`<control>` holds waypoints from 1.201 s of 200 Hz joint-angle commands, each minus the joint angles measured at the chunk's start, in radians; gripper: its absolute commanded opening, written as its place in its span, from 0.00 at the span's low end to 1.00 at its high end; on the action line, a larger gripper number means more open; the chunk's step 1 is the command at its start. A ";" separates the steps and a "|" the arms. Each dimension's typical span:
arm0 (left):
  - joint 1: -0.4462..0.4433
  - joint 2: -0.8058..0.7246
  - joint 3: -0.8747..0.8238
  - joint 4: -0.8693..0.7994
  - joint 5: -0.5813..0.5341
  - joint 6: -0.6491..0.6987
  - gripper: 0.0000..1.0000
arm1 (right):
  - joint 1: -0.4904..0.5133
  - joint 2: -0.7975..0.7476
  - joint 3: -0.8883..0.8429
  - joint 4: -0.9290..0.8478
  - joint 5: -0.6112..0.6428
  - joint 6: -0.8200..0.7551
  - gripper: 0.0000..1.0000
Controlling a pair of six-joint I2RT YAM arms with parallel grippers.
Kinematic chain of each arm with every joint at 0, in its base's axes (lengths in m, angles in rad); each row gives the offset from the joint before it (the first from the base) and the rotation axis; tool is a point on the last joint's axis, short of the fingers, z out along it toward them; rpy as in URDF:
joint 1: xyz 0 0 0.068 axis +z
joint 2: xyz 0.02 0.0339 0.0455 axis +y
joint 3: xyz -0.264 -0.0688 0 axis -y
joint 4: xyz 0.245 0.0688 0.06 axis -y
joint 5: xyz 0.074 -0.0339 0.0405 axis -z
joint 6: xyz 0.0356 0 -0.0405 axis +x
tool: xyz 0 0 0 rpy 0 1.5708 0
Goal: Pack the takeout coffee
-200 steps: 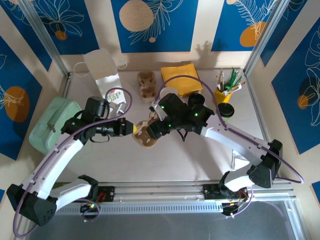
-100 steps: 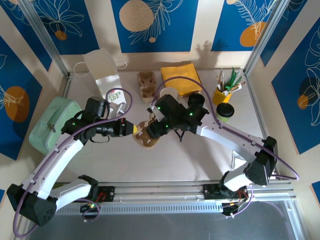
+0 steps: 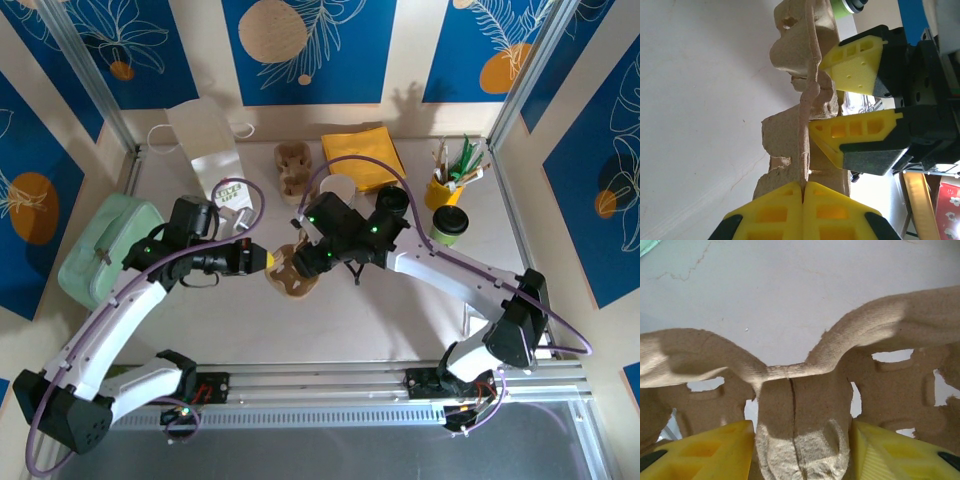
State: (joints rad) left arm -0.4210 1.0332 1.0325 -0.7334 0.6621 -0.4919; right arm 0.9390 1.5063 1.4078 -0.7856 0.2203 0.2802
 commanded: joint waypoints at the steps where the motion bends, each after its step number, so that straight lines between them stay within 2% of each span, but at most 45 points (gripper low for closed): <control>1: 0.010 -0.023 -0.011 0.021 0.021 0.002 0.04 | 0.009 0.017 0.034 -0.004 0.017 0.005 0.53; 17: 0.010 -0.026 -0.012 0.021 0.025 0.000 0.04 | 0.009 0.022 0.037 -0.007 0.020 0.008 0.54; 36: 0.010 -0.028 -0.012 0.022 0.023 -0.002 0.04 | 0.010 0.025 0.036 -0.010 0.024 0.013 0.59; 59: 0.010 -0.028 -0.013 0.022 0.021 -0.002 0.04 | 0.009 0.025 0.036 -0.009 0.024 0.017 0.59; 129: 0.010 -0.028 -0.017 0.025 0.022 -0.005 0.04 | 0.006 -0.014 -0.001 0.048 0.008 0.037 0.53; 240: 0.010 -0.035 -0.020 0.030 0.017 -0.012 0.05 | -0.009 -0.018 -0.007 0.010 0.021 0.033 0.44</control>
State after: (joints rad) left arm -0.4210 1.0218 1.0214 -0.7212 0.6617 -0.4995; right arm 0.9375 1.5204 1.4078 -0.7597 0.2363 0.3073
